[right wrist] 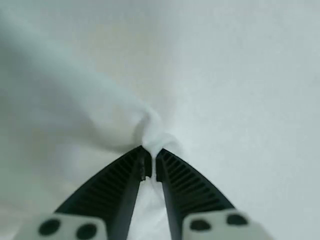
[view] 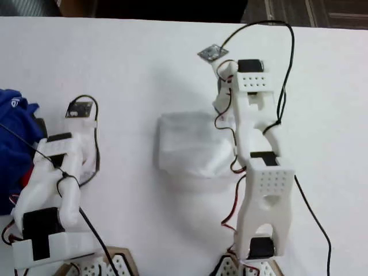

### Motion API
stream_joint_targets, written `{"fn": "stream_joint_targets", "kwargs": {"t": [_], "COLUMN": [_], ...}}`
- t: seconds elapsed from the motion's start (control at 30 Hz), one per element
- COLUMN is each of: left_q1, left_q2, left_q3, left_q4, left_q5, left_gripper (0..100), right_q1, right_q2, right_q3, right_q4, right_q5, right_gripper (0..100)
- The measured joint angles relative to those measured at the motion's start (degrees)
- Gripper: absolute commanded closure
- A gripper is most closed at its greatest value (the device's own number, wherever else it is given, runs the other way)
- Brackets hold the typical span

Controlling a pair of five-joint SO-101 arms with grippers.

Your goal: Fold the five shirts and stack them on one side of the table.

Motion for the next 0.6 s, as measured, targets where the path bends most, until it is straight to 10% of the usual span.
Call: {"fn": "stream_joint_targets", "kwargs": {"t": [0.17,0.33,0.6], "left_q1": [0.0,0.0,0.0], "left_q2": [0.0,0.0,0.0], "left_q3": [0.0,0.0,0.0], "left_q4": [0.0,0.0,0.0], "left_q5": [0.0,0.0,0.0], "left_gripper": [97,97,97], "right_q1": [0.3,0.3,-1.2], "right_q2": [0.0,-4.2,-16.4], "right_q3": [-2.6,-4.7,13.5], "right_q4": [1.8,8.2,9.8], "right_q5": [-0.1,-1.3,-7.6], "right_gripper": [78.8,97.7,97.5]}}
